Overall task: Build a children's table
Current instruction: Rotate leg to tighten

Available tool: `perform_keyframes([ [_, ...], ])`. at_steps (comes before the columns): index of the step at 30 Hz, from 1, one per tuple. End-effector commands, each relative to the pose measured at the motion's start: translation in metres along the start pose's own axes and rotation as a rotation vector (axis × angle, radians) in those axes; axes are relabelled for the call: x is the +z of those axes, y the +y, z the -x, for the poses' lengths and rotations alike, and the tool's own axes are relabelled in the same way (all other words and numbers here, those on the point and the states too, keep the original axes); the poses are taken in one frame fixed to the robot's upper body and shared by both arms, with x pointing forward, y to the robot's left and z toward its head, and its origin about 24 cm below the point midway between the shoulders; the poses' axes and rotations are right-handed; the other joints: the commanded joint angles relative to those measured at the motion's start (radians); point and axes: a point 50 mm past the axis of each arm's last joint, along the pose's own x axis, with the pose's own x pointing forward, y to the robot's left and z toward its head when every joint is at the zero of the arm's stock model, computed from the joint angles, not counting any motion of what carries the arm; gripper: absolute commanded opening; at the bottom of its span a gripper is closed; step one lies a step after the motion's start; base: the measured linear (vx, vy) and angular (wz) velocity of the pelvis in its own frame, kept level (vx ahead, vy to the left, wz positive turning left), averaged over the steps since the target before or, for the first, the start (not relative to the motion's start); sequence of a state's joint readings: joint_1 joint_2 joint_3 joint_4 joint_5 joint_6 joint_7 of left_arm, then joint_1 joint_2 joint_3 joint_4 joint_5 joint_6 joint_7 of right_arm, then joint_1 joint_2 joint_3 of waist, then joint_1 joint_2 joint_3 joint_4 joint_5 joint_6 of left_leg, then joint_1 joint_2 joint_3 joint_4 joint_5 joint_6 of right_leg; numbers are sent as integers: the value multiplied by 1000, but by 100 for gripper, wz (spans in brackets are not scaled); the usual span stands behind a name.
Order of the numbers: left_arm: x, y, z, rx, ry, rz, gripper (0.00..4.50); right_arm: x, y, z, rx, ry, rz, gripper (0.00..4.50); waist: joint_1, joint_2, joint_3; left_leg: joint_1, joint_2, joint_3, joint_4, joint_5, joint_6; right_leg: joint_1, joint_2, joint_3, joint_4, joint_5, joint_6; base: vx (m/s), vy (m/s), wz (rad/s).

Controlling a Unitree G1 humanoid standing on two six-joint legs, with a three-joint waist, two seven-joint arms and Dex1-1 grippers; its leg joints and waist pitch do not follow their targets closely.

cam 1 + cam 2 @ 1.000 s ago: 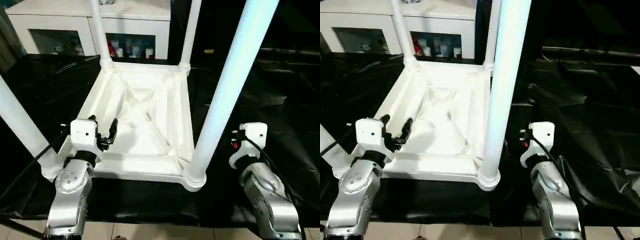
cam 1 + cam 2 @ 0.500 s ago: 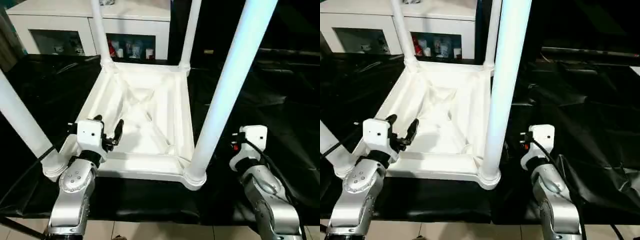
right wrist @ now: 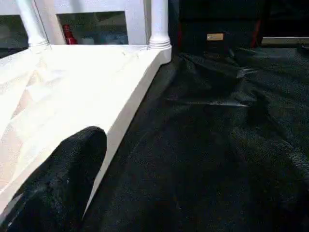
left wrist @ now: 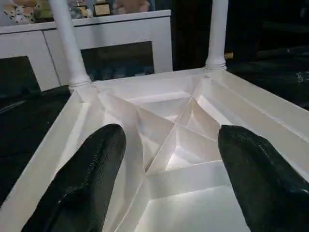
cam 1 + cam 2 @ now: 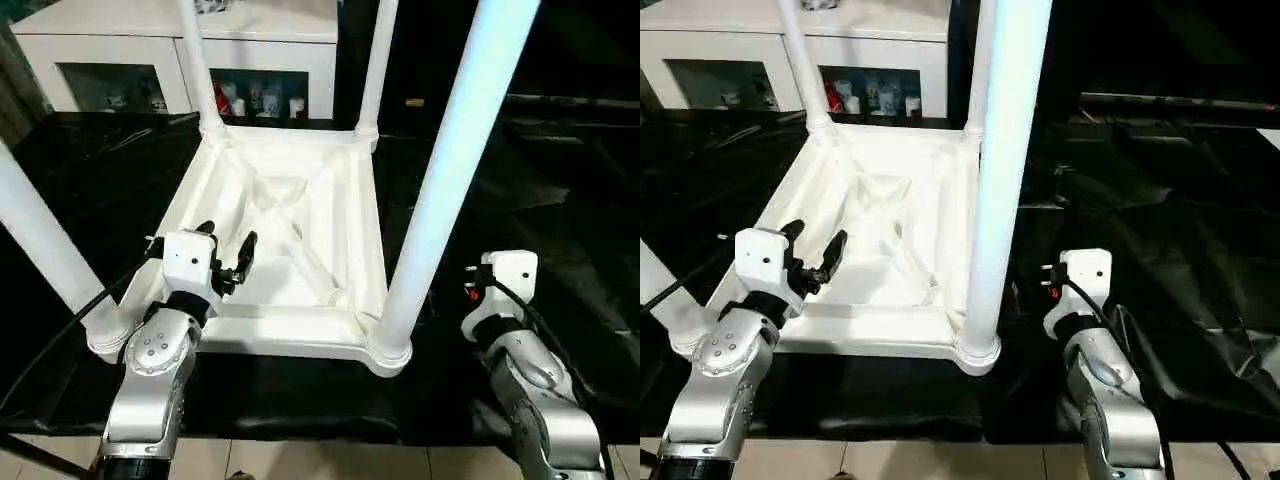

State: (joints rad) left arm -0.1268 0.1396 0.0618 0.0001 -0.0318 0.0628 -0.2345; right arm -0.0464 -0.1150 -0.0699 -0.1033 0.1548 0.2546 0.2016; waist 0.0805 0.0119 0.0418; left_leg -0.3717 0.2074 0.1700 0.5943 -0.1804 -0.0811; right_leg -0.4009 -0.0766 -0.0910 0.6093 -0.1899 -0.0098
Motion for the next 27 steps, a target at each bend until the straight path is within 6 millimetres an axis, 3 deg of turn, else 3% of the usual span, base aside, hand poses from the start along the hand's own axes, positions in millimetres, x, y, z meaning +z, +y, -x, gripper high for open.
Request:
perform_keyframes([
  [1, -2, 0, 0, -3, 6, 9, 355, 2, -2, -1, -4, -11, 15, 450, -8, 1, -40, 20, 14, -9, -79, -383, 11, 29, -52, 41, -118, -498, -28, 0, 0, 0],
  [2, -3, -1, 1, -5, 5, 18, 355, 2, -1, -3, 1, -11, 17, 450, -9, -7, -45, 4, 14, -10, -76, -307, 16, 29, -52, 45, -116, -417, -29, 0, 0, 0],
  [3, -3, 0, 1, -4, 8, 15, 355, 3, 0, -4, 2, -11, 18, 450, -6, -7, -51, -8, 13, -9, -70, -216, 28, 29, -49, 47, -107, -307, -50, 0, 0, 0],
  [4, -3, 0, 1, -2, 12, 7, 355, 3, 0, -4, 3, -11, 18, 450, -5, -5, -67, -27, 5, -4, -48, 9, 78, 20, -34, 41, -80, -18, -115, 0, 0, 0],
  [5, -3, 0, 1, 0, 16, -3, 355, 3, -1, -4, 3, -11, 18, 450, -4, -4, -82, -32, -5, 1, -28, 147, 121, 11, -26, 33, -64, 150, -148, 0, 0, 0],
  [6, -3, 1, 1, 2, 15, -2, 355, 3, -1, -4, 4, -11, 20, 450, -3, -6, -103, -49, -28, 4, 4, 388, 227, -6, -12, 19, -34, 482, -206, 0, 0, 0],
  [7, -3, 1, 1, 4, 11, 5, 355, 3, -1, -5, 4, -11, 23, 450, -3, -5, -117, -58, -35, 0, 13, 442, 270, -8, -3, 11, -24, 565, -223, -73, 6, -1],
  [8, -3, 1, 2, 5, 10, 8, 355, 3, -2, -5, 1, -11, 24, 450, 1, -5, -117, -79, -38, 5, 25, 319, 338, -34, -16, -2, -56, 462, -239, -106, 16, 0],
  [9, -4, 1, 2, 5, 12, 8, 355, 3, -3, -5, -2, -11, 26, 450, 0, -3, -115, -79, -32, 6, 25, 186, 332, -32, -25, -2, -74, 294, -228, -106, 16, 0],
  [10, -4, 2, 2, 6, 14, 8, 355, 3, -4, -5, -5, -10, 30, 450, -2, 2, -91, -57, -11, 10, 13, -107, 270, -46, -34, -15, -122, -155, -173, -141, 36, 1],
  [11, -5, 1, 3, 6, 16, 8, 355, 3, -5, -5, -7, -10, 32, 450, -26, 11, -57, -5, 4, 3, 2, -445, 150, -65, -24, -49, -154, -598, -51, -197, 46, -7],
  [12, -5, 1, 3, 5, 17, 8, 355, 3, -5, -5, -7, -10, 32, 450, -49, 13, -34, 16, 7, -4, 2, -602, 86, -75, -8, -95, -185, -744, 48, -197, 46, -7],
  [13, -6, 1, 3, 1, 21, 9, 355, 3, -5, -5, -7, -9, 34, 450, -5, 55, -11, -121, 106, -29, -195, -938, 8, 71, 16, -84, 163, -528, 31, 12, 67, -16],
  [14, -7, 0, 3, -1, 25, 11, 355, 3, -6, -4, -12, -7, 40, 450, 34, 27, -3, -176, 87, 14, -194, -992, -63, 106, 14, -77, 206, -393, -17, 76, 43, 4],
  [15, -7, 0, 4, -3, 28, 13, 355, 3, -7, -4, -15, -5, 43, 450, 106, 42, -24, -153, 46, 96, -183, -959, -53, 100, 31, -51, 223, -413, -28, 76, 43, 4],
  [16, -9, 0, 5, -13, 34, 13, 355, 0, -11, -2, -37, 13, 70, 450, 59, -27, -63, -43, 55, 95, -44, -580, -88, 51, -47, 70, 153, -846, 61, -29, -99, 5],
  [17, -10, 0, 7, -21, 37, 13, 355, -1, -13, -1, -52, 25, 87, 450, 35, -81, -53, 2, 22, 32, 159, -339, -51, -30, -170, 112, -64, -1089, 78, 15, -93, -1],
  [18, -11, -1, 9, -41, 36, 14, 355, -4, -18, 1, -86, 43, 102, 450, 66, -45, -24, -83, -45, -59, 166, -58, 47, 40, -136, 187, -93, -1014, 36, 15, -93, -1],
  [19, -11, -1, 10, -54, 34, 16, 355, -6, -22, 2, -109, 54, 110, 450, 87, -36, -7, -68, -26, -72, 110, -44, 26, 61, -133, 155, -82, -843, 13, -17, 18, 18],
  [20, -11, -5, 17, -143, 15, 9, 355, -11, -35, 7, -188, 90, 116, 450, 96, -9, -42, 8, 11, -61, 32, -75, -10, 51, -72, 120, -32, -525, -42, -99, 15, 35],
  [21, -14, -9, 23, -213, 28, 6, 355, -13, -41, 10, -214, 97, 121, 450, 73, 5, -47, 37, 40, -66, -19, -203, -22, 31, -35, 93, 1, -313, -93, -99, 15, 35],
  [22, -14, -9, 23, -213, 28, 6, 355, -13, -41, 10, -214, 97, 121, 450, 66, 7, -55, 37, 49, -69, -29, -204, -21, 43, -38, 91, 8, -195, -107, -109, 38, 28],
  [23, -15, -11, 28, -261, 30, 2, 355, -14, -44, 12, -231, 102, 129, 450, 59, 11, -55, 30, 49, -68, -40, -198, -11, 52, -39, 86, 7, -107, -118, -21, 85, 2],
  [24, -17, -13, 34, -308, 34, 0, 373, -15, -48, 14, -244, 104, 137, 450, 52, 13, -57, 13, 40, -59, -51, -142, 16, 69, -49, 82, -1, 65, -118, -21, 85, 2],
  [26, -20, -13, 45, -361, 51, 29, 383, -15, -49, 18, -219, 89, 126, 450, 43, 14, -55, 8, 34, -53, -57, -155, 25, 74, -56, 82, -10, 94, -113, 6, 85, -4],
  [27, -21, -12, 57, -403, 66, 61, 392, -16, -50, 22, -180, 82, 120, 450, 37, 5, -55, 1, 32, -50, -61, -177, 33, 83, -64, 82, -15, 78, -112, 5, 79, -4],
])
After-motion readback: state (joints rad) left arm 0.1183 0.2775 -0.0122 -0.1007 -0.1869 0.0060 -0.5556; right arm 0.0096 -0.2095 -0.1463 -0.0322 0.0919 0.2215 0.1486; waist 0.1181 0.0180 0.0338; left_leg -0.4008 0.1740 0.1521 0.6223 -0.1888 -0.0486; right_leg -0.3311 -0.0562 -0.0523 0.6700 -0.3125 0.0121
